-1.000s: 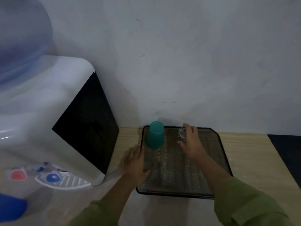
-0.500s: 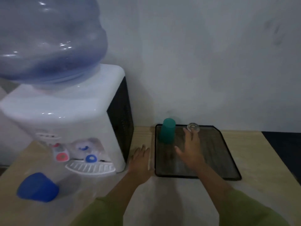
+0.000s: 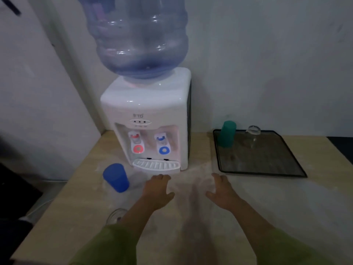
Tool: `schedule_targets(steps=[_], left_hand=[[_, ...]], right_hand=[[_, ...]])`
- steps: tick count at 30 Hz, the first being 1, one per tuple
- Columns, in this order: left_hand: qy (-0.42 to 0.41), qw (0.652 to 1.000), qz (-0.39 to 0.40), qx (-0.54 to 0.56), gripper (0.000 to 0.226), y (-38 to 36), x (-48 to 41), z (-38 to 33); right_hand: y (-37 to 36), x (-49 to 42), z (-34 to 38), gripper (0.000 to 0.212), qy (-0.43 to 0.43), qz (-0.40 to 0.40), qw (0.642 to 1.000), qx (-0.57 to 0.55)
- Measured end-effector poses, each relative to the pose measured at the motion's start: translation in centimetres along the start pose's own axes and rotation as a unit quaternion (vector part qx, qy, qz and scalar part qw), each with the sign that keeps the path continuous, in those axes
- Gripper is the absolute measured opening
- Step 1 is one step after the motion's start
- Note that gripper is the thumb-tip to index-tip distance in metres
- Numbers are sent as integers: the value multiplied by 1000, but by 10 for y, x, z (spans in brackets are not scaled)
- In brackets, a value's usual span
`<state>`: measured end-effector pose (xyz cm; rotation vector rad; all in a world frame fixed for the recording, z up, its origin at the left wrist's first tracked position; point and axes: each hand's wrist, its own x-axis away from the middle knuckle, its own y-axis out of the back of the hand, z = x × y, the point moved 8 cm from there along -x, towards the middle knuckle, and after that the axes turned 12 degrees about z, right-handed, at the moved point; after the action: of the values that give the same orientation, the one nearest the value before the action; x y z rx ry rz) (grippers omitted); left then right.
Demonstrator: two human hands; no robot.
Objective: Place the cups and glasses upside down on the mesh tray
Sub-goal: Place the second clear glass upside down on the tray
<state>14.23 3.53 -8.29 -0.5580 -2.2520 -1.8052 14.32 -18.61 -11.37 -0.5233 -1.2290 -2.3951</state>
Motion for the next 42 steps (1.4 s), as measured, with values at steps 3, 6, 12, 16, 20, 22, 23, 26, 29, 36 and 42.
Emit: schedule_targets(steps=[3,6,12,16,20,22,23,26,29,36,42], left_hand=[[33,999,19,-38,63,-7,23,31],[72,994,56,-64,75,-16,39,59],[94,982,156,-46,102,-34,64,96],[91,980,165,-61,83,-38,72,96],[94,982,157,-47,59,-33,68,92],[82,986,145,-29,56,-29,64,82],[71,989,131,-19,55,-24,61,74],[25,995,74,58,51,-8,48,42],[-44,990,19,133,52,12,31,-3],[-169,957,-103,213,53,49,-4,-115],[-238,941,-134,199,54,54,-41,-184]], right_hand=[[-18,13,9,77,-5,16,1000,4],[-29,22,14,75,-10,27,1000,4],[-40,34,19,72,-15,32,999,9],[-43,37,21,71,-14,34,999,-2],[-43,38,20,71,-13,36,999,-6],[-41,37,19,71,-12,37,999,-14],[-40,36,18,70,-11,37,999,-25],[-34,31,16,63,-11,39,995,-95],[-25,28,11,54,-32,42,979,-194],[18,26,-4,52,-6,86,872,-481],[71,9,-43,46,15,82,833,-547]])
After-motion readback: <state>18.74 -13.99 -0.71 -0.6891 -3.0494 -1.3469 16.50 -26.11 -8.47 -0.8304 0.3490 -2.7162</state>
